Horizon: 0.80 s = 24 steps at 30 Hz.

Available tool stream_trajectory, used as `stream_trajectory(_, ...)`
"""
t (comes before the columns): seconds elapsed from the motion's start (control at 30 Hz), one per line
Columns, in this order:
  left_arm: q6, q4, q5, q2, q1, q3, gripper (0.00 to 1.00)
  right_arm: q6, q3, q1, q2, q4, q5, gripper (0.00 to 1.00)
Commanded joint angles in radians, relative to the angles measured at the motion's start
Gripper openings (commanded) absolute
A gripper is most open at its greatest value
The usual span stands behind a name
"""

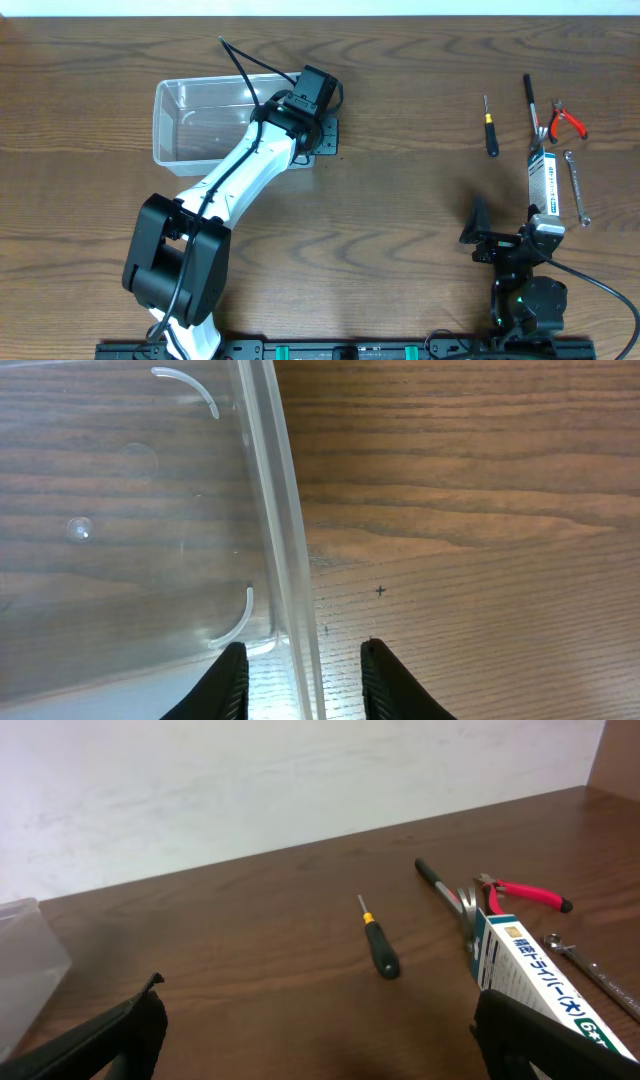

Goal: Pack container
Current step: 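Grip the container's right rim with the left gripper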

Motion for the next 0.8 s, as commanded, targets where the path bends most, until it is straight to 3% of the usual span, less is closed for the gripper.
stream_trajectory(0.0,0.017,0.004,-0.012,0.006,0.0,0.002,0.26,-0.006,-0.005,-0.005,-0.005,0.002,-0.002,0.99)
stream_trajectory(0.27,0.017,0.005,-0.012,0.006,0.0,0.002,0.21,-0.006,-0.005,-0.005,-0.005,0.002,-0.001,0.99)
stream_trajectory(0.37,0.017,0.005,-0.012,0.006,0.0,0.002,0.14,-0.006,-0.005,-0.005,-0.005,0.002,-0.002,0.99)
stream_trajectory(0.77,0.017,0.004,-0.02,0.013,0.0,0.002,0.09,-0.006,-0.005,-0.005,-0.005,0.002,-0.001,0.99)
